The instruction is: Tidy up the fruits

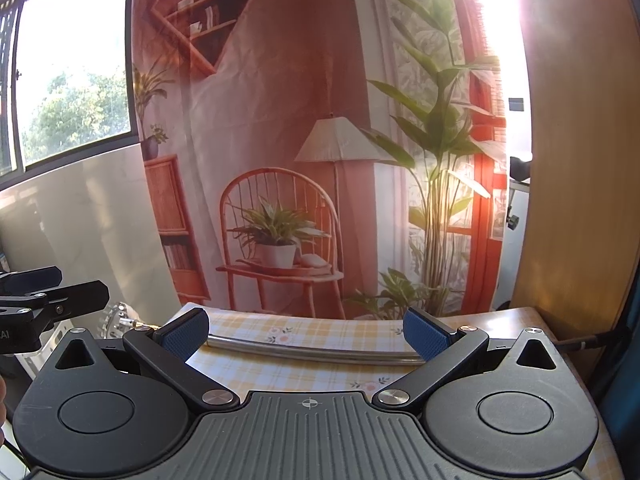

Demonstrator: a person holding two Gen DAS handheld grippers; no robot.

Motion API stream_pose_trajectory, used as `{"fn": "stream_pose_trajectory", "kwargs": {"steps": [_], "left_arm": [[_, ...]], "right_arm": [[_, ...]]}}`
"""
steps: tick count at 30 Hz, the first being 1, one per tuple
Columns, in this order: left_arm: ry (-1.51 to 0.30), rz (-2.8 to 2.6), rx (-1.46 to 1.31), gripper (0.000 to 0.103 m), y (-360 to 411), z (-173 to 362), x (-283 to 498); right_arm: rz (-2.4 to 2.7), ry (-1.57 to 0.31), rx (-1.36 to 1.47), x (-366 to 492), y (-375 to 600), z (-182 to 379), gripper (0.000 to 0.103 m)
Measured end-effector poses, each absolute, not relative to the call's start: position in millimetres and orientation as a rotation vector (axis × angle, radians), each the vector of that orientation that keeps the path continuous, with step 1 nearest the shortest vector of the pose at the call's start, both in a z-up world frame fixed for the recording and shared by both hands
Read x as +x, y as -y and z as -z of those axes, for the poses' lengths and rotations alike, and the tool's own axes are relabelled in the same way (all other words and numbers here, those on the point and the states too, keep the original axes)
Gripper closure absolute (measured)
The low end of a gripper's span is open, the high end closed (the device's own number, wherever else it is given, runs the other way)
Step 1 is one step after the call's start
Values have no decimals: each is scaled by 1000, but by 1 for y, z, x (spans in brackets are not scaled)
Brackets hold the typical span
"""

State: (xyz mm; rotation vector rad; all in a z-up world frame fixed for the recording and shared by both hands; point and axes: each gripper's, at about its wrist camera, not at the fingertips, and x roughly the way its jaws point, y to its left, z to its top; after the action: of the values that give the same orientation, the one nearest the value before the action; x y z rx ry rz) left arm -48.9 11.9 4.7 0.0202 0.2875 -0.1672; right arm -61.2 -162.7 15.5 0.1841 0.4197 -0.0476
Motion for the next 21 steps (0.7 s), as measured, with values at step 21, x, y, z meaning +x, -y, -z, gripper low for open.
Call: {"fn": "stream_pose_trajectory", "kwargs": {"steps": [21], "left_arm": [[-285, 159, 20, 0, -12, -5, -50]], "right_arm": [[48, -417, 182, -62, 162, -16, 0]]}}
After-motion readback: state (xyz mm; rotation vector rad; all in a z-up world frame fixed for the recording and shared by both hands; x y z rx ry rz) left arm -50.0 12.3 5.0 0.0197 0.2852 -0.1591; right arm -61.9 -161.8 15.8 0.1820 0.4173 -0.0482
